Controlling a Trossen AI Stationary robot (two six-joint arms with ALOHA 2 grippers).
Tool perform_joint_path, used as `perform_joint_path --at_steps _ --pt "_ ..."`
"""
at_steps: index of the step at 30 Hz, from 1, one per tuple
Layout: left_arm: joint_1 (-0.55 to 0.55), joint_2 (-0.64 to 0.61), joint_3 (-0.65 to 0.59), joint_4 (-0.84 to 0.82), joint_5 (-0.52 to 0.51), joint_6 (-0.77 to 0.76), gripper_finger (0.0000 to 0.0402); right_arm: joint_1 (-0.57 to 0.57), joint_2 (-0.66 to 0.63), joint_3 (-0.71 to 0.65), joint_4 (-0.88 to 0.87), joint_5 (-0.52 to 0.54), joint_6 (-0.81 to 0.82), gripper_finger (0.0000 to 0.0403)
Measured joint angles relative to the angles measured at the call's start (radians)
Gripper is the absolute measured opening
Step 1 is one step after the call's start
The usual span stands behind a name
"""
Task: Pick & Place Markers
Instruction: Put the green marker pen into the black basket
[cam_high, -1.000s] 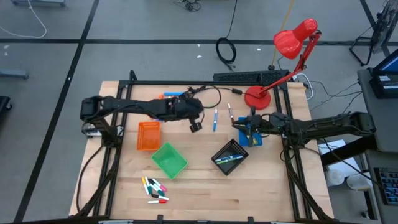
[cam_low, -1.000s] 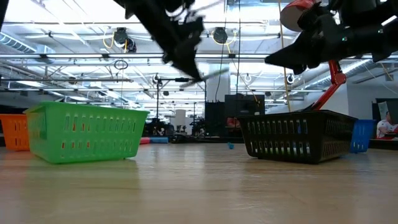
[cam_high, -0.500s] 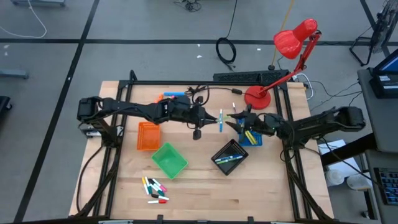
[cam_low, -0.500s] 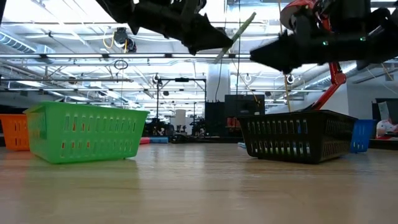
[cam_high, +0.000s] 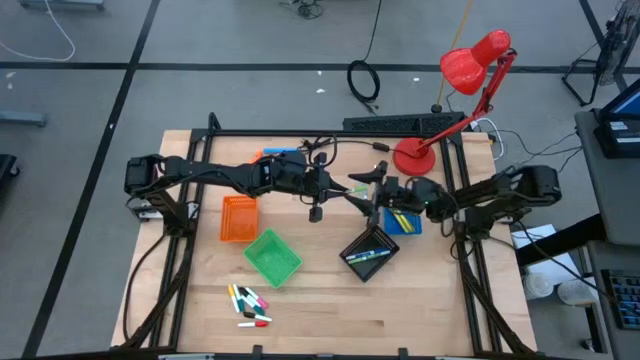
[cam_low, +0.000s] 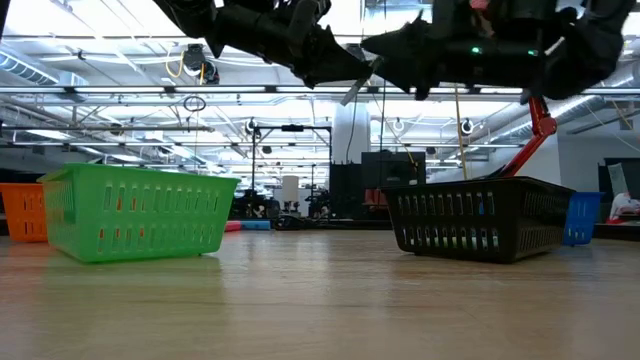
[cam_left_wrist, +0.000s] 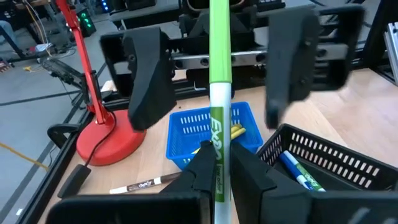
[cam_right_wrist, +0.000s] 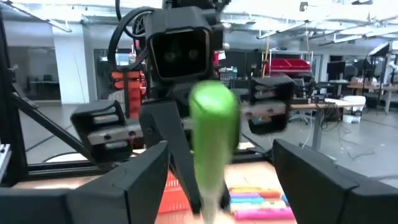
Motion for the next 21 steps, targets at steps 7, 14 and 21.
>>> perform_joint_path --at_steps 7,14,21 --pt "0.000 0.000 0.000 -0.005 0.000 -0.001 0.0028 0.000 0.025 0.017 -0.016 0.009 -0.078 0.0223" --pt "0.002 0.000 0.000 -0.005 -0.001 0.015 0.0029 0.000 0.002 -0.015 -0.020 0.009 -0.084 0.0159" --pt "0.011 0.000 0.000 -0.003 0.000 -0.010 0.0029 0.000 0.001 -0.016 -0.018 0.007 -0.115 0.0060"
